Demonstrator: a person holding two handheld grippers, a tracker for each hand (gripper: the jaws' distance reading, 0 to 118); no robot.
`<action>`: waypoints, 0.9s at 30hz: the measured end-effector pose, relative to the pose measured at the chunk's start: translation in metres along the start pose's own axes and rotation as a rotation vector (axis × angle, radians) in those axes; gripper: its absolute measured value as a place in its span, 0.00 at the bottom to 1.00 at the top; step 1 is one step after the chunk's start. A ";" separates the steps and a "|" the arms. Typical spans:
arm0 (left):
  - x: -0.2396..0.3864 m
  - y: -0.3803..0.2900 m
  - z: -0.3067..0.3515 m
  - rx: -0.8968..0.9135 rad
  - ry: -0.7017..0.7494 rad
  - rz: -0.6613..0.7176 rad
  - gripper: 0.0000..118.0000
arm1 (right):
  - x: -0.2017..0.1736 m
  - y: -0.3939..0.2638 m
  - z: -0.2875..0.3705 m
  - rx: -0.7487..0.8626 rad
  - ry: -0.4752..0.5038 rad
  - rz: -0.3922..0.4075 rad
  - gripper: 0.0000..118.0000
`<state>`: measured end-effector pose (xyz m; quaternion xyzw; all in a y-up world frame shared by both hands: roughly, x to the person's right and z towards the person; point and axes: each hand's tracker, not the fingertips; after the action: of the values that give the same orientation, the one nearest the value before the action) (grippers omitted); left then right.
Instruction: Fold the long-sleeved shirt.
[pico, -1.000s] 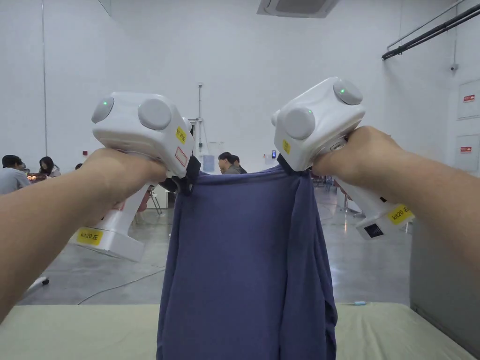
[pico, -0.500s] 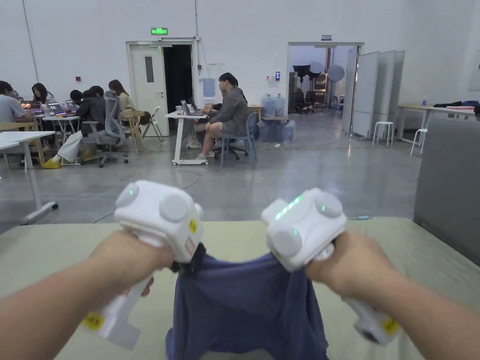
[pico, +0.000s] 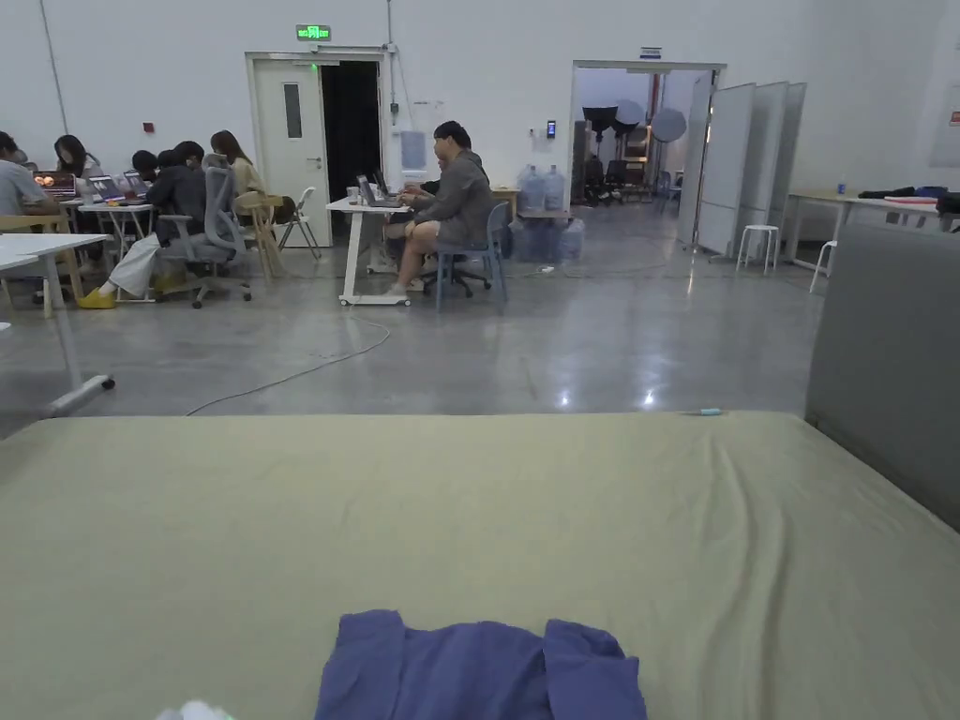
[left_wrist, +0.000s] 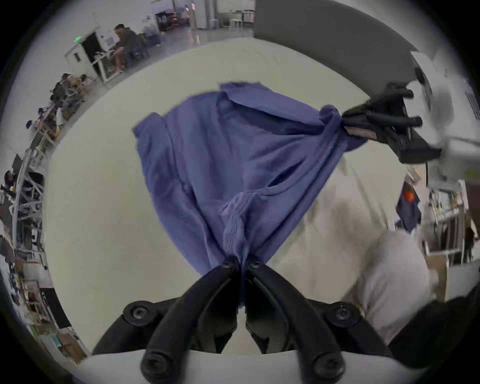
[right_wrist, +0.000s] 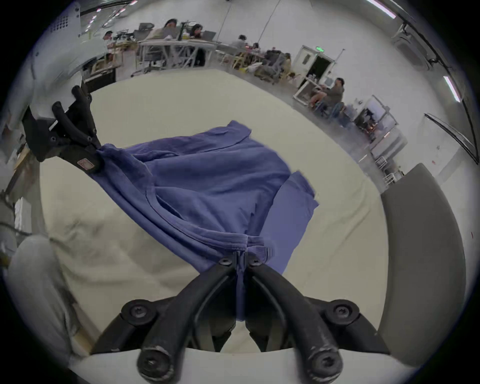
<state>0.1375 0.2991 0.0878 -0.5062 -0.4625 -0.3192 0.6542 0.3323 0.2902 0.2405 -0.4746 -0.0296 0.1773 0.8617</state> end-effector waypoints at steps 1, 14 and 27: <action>0.010 -0.016 -0.002 -0.013 -0.002 -0.009 0.00 | -0.010 -0.010 0.004 -0.015 0.022 -0.006 0.01; 0.069 -0.132 -0.055 -0.133 -0.024 0.007 0.00 | -0.118 -0.099 -0.002 -0.323 0.205 0.021 0.01; 0.057 -0.145 -0.116 -0.201 -0.045 0.210 0.00 | -0.107 -0.106 -0.056 -0.518 0.309 -0.128 0.03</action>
<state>0.0626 0.1499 0.1871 -0.6216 -0.3874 -0.2823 0.6196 0.2738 0.1579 0.3101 -0.6969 0.0277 0.0349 0.7158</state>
